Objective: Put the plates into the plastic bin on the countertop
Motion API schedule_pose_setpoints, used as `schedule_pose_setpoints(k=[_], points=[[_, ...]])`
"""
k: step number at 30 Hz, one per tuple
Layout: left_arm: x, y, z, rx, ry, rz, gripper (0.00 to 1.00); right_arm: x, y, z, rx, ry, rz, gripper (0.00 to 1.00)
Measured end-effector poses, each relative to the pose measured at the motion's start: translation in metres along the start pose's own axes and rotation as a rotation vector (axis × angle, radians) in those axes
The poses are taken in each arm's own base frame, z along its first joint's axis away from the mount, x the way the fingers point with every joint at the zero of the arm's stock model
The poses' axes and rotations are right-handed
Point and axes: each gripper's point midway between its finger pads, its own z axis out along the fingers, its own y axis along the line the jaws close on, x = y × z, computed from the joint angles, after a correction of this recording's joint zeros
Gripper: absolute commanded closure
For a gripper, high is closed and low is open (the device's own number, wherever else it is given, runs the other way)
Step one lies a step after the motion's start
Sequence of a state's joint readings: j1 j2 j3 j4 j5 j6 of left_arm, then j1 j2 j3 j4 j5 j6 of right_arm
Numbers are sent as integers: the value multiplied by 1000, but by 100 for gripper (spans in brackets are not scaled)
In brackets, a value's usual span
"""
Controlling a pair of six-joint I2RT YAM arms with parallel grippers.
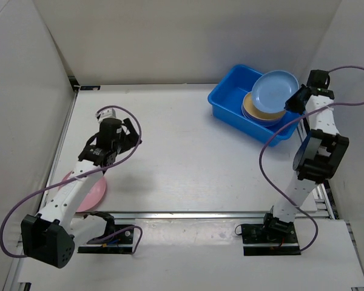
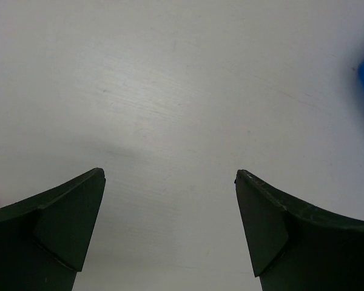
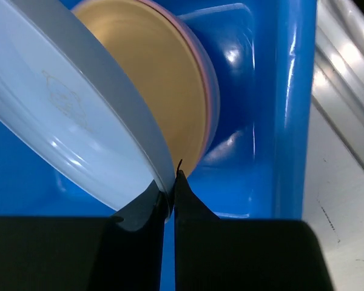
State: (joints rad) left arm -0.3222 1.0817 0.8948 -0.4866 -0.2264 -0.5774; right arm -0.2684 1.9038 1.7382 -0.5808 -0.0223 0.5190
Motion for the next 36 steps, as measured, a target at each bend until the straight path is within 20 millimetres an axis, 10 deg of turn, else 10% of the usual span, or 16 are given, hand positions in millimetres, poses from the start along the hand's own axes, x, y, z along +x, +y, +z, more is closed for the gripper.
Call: schedule_pose_setpoints(k=[7,14,20,30,36], points=[[24,56,0,-214,79,-165,1,23,-16,57,82,113,42,85],[35,84,-9,-326,96,-257,1,19,-10,59,65,109,69,20],[44,106,-23,-420,87,-283,1,17,-6,46,48,97,57,7],[80,183,-35,-900,171,-249,1,3,20,-35,-39,-23,-12,3],[96,200,-19,-993,240,-245,1,13,25,-36,-68,-1,-34,3]])
